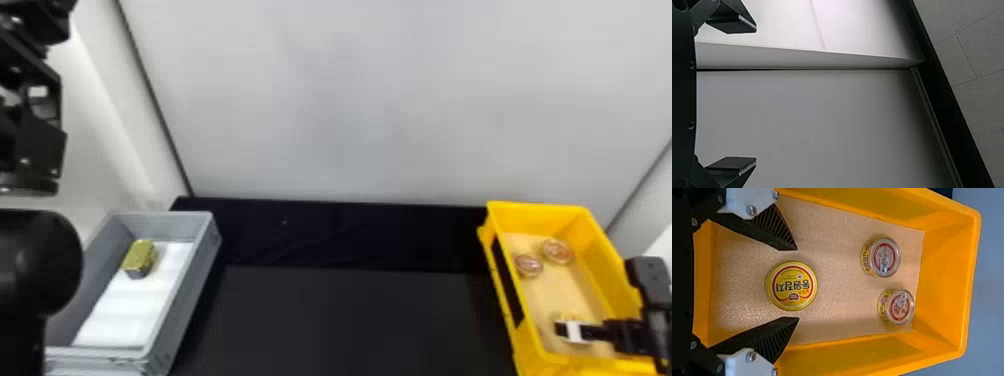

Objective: Pick up the round yellow can and place it in the yellow rectangular box

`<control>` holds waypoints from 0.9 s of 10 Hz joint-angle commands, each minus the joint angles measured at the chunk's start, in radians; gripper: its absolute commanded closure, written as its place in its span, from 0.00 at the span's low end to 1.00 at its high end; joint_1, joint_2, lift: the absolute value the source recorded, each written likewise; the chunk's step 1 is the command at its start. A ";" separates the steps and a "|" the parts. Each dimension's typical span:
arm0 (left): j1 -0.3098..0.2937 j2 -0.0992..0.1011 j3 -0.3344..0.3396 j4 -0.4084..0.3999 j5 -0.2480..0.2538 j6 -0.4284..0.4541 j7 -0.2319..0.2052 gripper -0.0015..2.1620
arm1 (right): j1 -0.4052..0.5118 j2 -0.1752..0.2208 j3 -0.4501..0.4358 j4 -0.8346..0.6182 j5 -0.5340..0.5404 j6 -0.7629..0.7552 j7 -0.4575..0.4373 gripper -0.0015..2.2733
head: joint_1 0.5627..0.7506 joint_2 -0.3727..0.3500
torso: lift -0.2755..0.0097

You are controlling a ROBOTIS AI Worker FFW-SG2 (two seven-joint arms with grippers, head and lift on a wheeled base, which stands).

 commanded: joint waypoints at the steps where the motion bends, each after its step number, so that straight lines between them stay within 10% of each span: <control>1: 0.002 0.000 0.002 0.000 0.000 0.000 0.000 0.05 | 0.006 0.000 0.001 -0.025 -0.008 0.002 0.001 0.02 | 0.53 0.59 | 0.96; 9: 0.003 -0.006 0.003 0.000 -0.001 0.003 0.000 0.05 | 0.015 0.006 0.063 -0.628 -0.011 0.134 -0.124 0.04 | 0.53 0.59 | 0.96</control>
